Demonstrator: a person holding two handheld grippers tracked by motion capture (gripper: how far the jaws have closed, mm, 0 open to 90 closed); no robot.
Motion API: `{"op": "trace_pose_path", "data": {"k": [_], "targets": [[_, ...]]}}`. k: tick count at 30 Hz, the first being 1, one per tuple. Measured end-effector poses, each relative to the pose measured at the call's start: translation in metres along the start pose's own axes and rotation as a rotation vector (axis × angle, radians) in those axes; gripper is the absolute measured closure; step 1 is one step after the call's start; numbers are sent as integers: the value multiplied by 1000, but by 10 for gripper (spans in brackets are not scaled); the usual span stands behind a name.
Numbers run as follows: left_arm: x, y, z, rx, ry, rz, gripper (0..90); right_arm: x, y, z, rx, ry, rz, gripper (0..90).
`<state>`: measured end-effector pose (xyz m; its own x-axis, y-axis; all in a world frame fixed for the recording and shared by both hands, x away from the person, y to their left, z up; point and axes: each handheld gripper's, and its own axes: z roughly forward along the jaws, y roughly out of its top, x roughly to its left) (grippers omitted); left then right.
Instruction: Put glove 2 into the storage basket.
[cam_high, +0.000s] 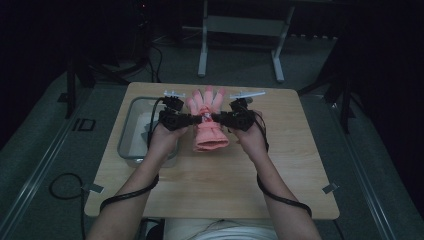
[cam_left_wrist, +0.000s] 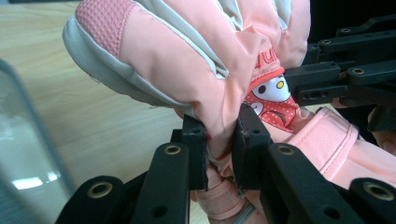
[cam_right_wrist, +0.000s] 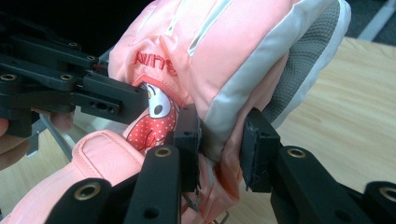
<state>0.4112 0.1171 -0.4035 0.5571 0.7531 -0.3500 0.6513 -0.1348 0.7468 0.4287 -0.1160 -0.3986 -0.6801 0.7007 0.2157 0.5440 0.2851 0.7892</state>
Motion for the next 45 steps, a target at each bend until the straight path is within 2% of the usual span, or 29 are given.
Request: {"op": "trace_pose_path", "data": {"k": [10,16,23,27,31,33,37,42,45], "targets": [[20,-3,-39,-21,69,-26,771,32,25,23,9,32,-59,710],[36,-7,-62,-29,119,-51,772,50,39,42,18,71,-86,710],[51,-11,-80,-34,162,-72,771,66,52,64,29,110,-112,710],[67,-19,-90,-53,184,-110,772,78,60,81,49,118,-134,710],[79,-28,-94,-67,195,-138,772,85,63,96,59,127,-150,709],[85,-33,-96,-62,198,-152,771,87,62,106,65,145,-138,709],[99,-44,-95,-45,206,-178,772,94,58,122,94,147,-146,709],[112,-53,-84,-27,204,-212,772,95,51,139,122,128,-152,709],[120,-58,-71,0,201,-232,771,88,44,152,154,116,-140,709]]}}
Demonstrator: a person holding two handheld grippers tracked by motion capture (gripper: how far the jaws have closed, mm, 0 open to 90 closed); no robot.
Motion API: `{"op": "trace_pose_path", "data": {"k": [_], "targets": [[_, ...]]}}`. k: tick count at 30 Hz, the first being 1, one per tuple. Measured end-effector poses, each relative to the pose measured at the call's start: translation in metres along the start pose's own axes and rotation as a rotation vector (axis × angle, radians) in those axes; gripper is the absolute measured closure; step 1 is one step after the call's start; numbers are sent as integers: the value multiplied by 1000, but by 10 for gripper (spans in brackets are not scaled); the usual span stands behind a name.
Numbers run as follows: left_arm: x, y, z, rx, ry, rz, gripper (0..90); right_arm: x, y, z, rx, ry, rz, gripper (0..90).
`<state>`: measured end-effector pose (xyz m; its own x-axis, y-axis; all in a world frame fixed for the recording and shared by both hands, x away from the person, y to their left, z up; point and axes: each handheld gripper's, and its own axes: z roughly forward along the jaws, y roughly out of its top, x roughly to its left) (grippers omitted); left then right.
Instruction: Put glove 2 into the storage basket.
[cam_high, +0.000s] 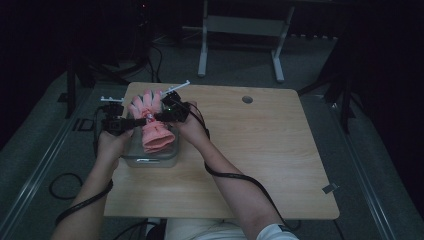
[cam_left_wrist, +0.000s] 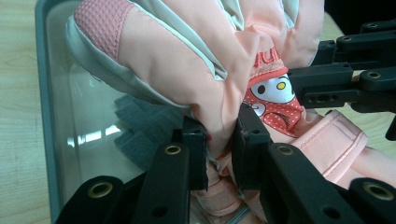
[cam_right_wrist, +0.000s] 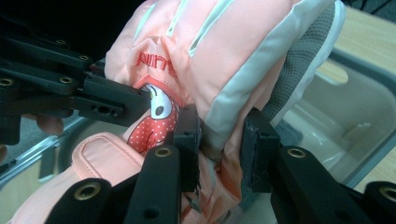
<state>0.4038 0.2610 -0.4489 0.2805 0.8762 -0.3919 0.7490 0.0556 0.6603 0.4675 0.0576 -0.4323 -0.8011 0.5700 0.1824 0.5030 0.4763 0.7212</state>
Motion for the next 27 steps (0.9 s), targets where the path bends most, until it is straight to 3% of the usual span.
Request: {"op": "trace_pose_path", "data": {"k": [9,10,18,27], "targets": [[11,-7,19,66,5,-30,768,-9,-13,23,64,-6,28,709],[11,-11,26,98,20,-17,767,-11,-17,28,86,-7,34,708],[5,-10,34,142,81,12,754,-15,-24,35,118,-7,45,695],[10,-9,41,147,107,-47,658,-25,-23,43,142,-11,92,635]]}}
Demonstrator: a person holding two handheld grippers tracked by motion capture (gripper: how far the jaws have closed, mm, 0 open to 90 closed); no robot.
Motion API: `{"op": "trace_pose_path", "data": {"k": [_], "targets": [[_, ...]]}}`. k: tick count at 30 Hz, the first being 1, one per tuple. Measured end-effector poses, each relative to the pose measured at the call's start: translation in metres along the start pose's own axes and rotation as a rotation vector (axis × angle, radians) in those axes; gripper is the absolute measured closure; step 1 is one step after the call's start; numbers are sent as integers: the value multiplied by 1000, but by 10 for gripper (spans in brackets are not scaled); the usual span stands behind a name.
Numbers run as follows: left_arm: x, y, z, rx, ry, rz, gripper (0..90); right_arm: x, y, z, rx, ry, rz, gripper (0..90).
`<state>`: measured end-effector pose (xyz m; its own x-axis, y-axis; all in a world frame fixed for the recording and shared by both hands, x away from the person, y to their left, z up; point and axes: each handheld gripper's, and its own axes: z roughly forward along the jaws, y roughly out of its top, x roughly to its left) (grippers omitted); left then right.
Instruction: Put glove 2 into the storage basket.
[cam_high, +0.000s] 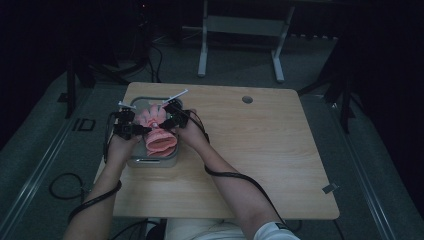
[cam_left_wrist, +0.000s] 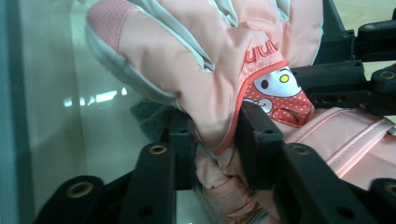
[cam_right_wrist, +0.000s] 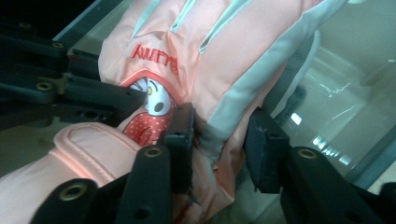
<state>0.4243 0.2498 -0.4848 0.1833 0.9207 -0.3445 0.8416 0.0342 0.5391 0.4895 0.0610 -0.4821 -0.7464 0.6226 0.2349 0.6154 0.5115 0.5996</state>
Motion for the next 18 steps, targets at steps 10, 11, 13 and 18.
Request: {"op": "trace_pose_path", "data": {"k": [10,11,13,18], "targets": [[0,1,1,17,39,35,582,-1,1,0,-3,-20,-1,548],[0,0,0,10,38,33,558,-2,1,-1,-7,-11,11,536],[2,0,-2,0,31,29,519,-3,1,-5,-24,-6,14,515],[3,0,-9,-49,42,26,445,-3,3,-15,-52,3,-2,506]]}}
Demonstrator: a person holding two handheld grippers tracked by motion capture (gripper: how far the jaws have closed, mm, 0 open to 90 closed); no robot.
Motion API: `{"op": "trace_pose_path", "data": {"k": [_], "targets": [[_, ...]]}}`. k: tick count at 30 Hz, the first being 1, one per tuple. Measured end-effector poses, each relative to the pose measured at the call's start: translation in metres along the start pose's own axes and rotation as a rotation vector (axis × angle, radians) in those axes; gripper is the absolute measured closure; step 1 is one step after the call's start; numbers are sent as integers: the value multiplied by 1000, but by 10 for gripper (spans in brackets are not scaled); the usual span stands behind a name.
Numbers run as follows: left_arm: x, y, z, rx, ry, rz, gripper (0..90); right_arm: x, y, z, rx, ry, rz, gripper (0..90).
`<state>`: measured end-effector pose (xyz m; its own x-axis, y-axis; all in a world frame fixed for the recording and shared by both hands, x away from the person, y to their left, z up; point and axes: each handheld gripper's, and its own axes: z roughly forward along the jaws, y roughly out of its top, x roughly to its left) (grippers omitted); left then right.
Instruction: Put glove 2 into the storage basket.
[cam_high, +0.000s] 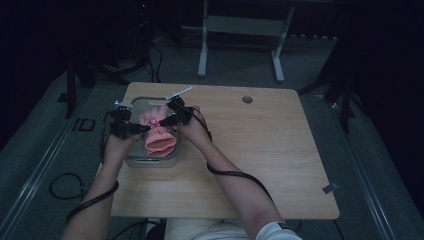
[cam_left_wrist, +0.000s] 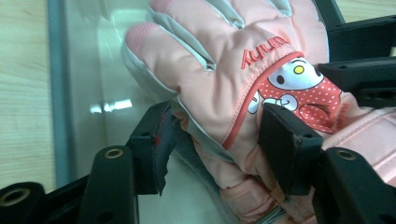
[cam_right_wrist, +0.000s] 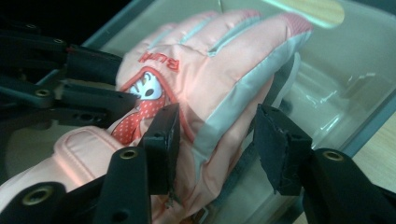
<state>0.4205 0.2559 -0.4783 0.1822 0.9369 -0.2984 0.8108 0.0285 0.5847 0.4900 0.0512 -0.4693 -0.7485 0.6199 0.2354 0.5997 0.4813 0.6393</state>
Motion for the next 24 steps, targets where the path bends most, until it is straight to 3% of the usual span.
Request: {"op": "trace_pose_path", "data": {"k": [3,13,24], "targets": [[2,0,-3,-18,-28,-8,438,2,1,-6,-27,-3,-6,492],[6,0,-13,-75,-66,8,184,2,3,-17,-67,-6,-11,463],[2,3,-20,-104,-84,30,152,3,3,-28,-91,12,-17,463]]}}
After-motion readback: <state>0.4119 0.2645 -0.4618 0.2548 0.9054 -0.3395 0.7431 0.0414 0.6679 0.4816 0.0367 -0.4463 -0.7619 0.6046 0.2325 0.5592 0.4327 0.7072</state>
